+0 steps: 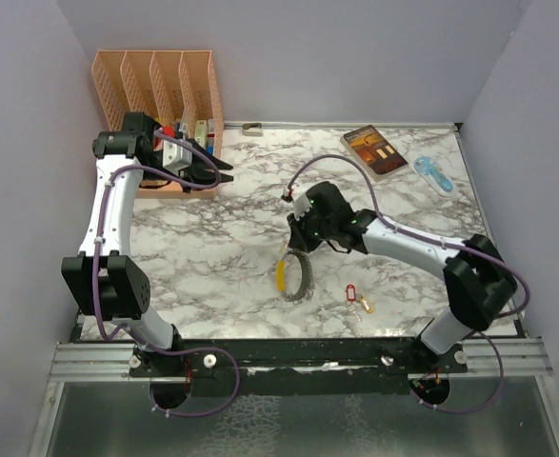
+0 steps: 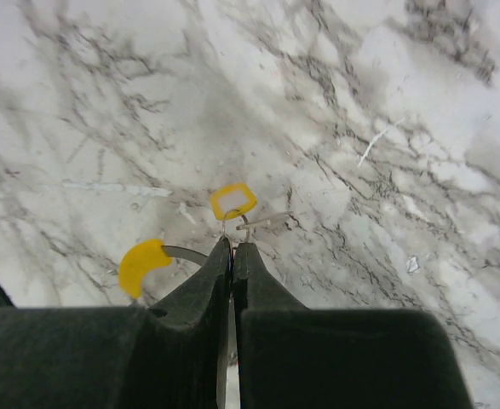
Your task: Put the keys on the keyring
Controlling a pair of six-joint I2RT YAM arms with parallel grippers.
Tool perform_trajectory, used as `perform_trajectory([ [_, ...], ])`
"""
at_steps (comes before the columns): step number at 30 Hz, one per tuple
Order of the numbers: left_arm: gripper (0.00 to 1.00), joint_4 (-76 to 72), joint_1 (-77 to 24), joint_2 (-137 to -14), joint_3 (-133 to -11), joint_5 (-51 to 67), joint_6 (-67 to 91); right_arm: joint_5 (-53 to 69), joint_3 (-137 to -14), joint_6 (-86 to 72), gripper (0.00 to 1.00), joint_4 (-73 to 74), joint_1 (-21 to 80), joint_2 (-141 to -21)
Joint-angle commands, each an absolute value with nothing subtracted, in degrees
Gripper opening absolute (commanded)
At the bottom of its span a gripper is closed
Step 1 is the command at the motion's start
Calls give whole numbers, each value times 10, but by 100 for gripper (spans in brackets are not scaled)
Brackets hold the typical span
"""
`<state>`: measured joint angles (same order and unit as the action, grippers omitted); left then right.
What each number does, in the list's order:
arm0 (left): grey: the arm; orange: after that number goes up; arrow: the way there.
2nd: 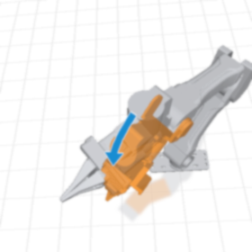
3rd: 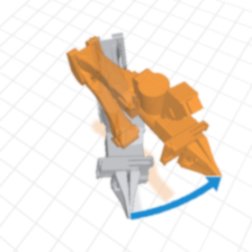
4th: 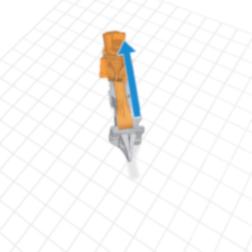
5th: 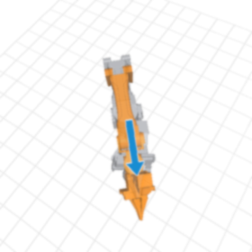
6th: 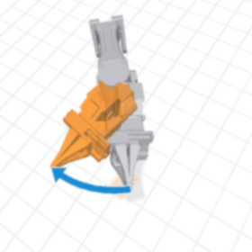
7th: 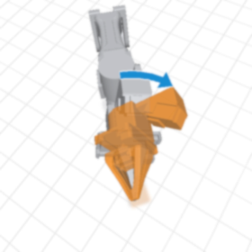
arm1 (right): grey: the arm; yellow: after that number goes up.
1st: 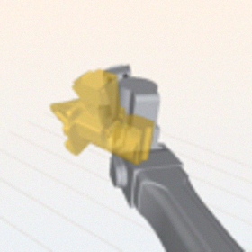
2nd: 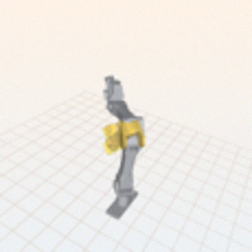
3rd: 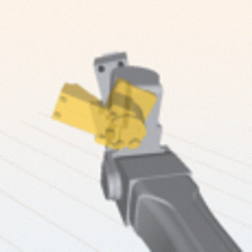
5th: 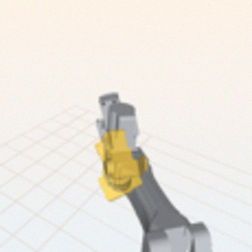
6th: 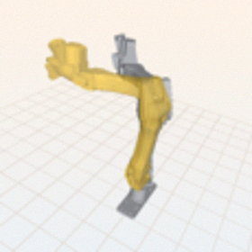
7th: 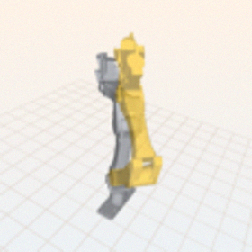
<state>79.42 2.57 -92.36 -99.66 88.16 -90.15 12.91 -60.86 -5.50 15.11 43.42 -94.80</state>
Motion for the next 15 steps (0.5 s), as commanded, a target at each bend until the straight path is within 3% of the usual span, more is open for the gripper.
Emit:
perform_trajectory([
  [1, 30, 805, 24, -932, -948, 951, -961, 186, -599, -14, 1, 99, 434, -854],
  [15, 41, 805, -92, -895, -829, 951, -1136, 303, -540, -8, 1, 21, 434, -692],
])
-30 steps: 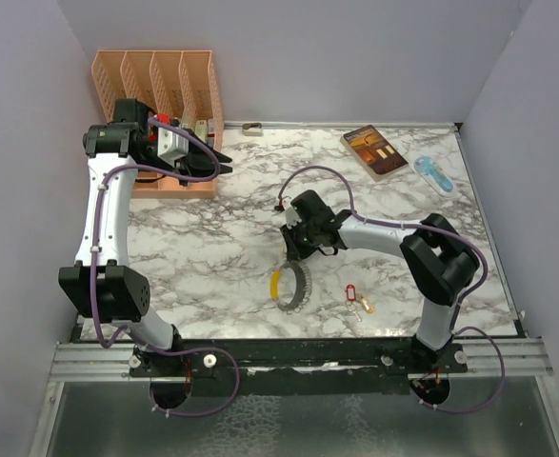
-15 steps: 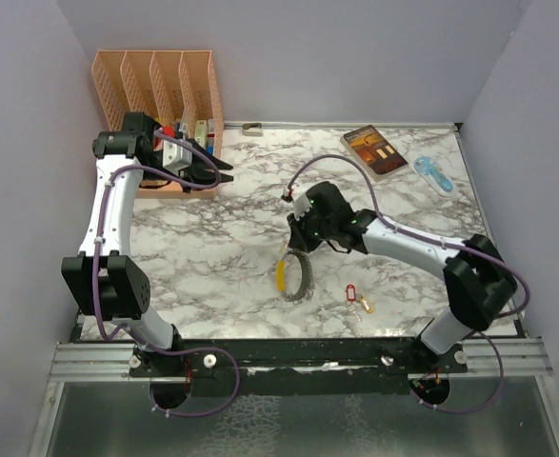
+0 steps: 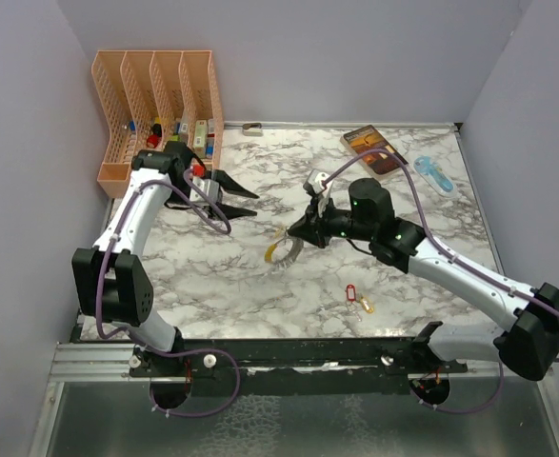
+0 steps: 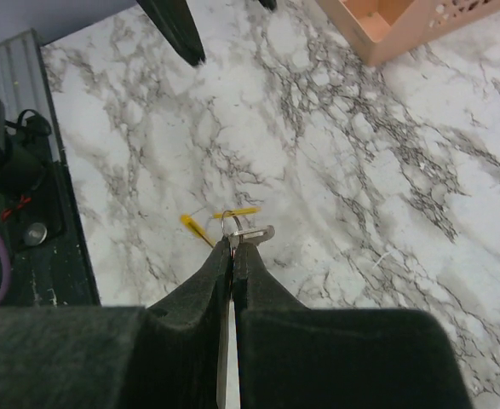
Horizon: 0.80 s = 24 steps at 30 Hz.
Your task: Put the keys on the keyring
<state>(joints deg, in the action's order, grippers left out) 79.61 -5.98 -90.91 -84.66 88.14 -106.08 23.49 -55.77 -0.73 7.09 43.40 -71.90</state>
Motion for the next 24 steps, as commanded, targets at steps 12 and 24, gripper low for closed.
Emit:
perform_trajectory([
  [12, 43, 805, -187, -906, -839, 906, -1138, 330, -525, -19, 1, 6, 434, -682],
  [24, 36, 806, -217, -900, -834, 839, -1087, 291, -510, -18, 1, -3, 434, -656],
])
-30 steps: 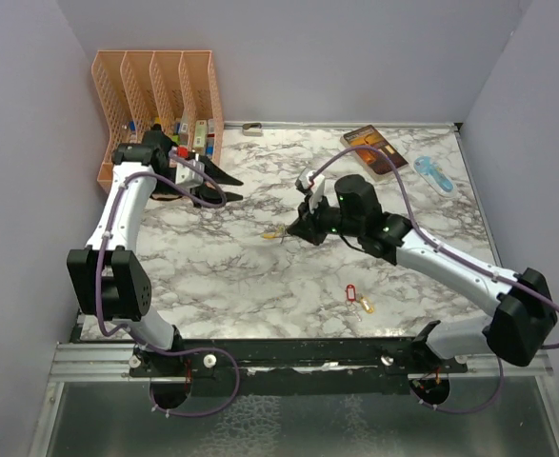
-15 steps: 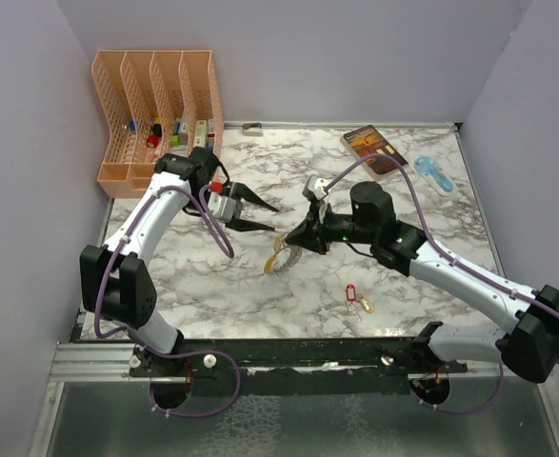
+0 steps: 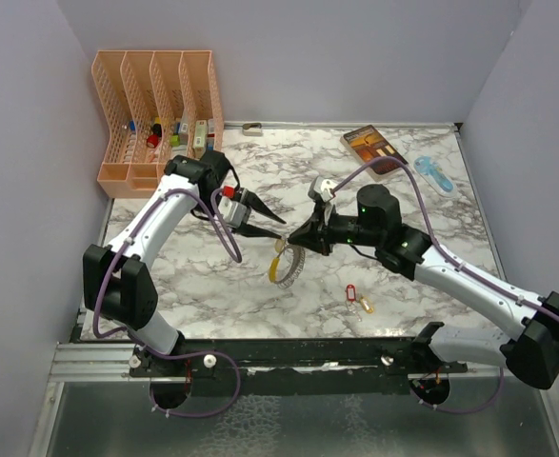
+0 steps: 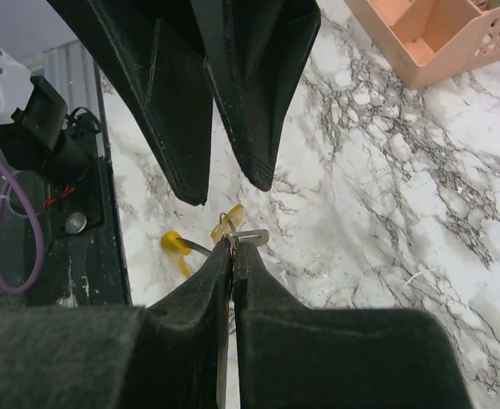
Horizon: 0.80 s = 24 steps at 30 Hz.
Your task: Put the keys on the keyring
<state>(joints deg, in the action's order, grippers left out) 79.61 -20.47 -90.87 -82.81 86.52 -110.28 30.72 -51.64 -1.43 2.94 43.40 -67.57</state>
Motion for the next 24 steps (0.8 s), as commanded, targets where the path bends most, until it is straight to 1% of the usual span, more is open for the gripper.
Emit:
perform_trajectory([
  [1, 34, 805, -217, -900, -831, 836, -1088, 291, -510, -18, 1, -4, 434, -655],
  [6, 28, 805, -218, -900, -828, 832, -1093, 289, -510, -18, 1, -3, 434, -649],
  [19, 26, 805, -238, -917, -822, 815, -1088, 294, -513, -25, 1, -7, 434, -640],
  [24, 19, 805, -241, -924, -832, 815, -1085, 300, -514, -25, 1, -4, 434, -641],
])
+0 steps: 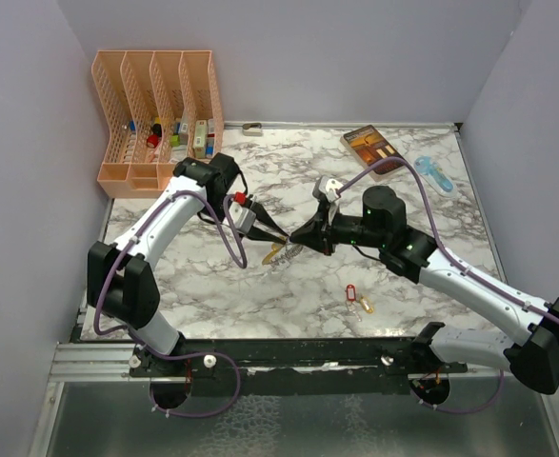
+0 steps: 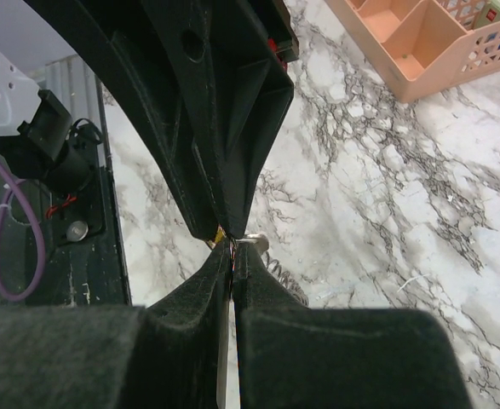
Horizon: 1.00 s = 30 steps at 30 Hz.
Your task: Put the keys on the keyring
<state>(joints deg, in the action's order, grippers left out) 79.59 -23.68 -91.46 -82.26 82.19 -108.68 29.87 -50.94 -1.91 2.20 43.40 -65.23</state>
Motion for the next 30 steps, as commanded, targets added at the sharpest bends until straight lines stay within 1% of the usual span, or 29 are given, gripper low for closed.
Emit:
perform_trajectory([
  [1, 19, 805, -241, -925, -834, 815, -1085, 301, -515, -25, 1, -2, 434, -641],
  [8, 17, 805, -242, -921, -838, 805, -1084, 293, -503, -23, 1, 3, 434, -628],
  [9, 16, 804, -242, -920, -839, 803, -1083, 293, -501, -23, 1, 3, 434, -626],
  [10, 12, 802, -242, -920, -840, 802, -1078, 293, -499, -23, 1, 4, 434, -624],
  [11, 3, 796, -242, -919, -841, 802, -1068, 292, -497, -23, 1, 4, 434, -622],
  [12, 0, 788, -242, -919, -843, 800, -1059, 291, -496, -24, 1, 4, 434, -620],
  [24, 0, 793, -244, -916, -859, 799, -1051, 282, -484, -32, 2, 3, 434, -612],
  [30, 0, 805, -244, -911, -877, 801, -1052, 249, -470, -37, 20, 12, 433, -587],
])
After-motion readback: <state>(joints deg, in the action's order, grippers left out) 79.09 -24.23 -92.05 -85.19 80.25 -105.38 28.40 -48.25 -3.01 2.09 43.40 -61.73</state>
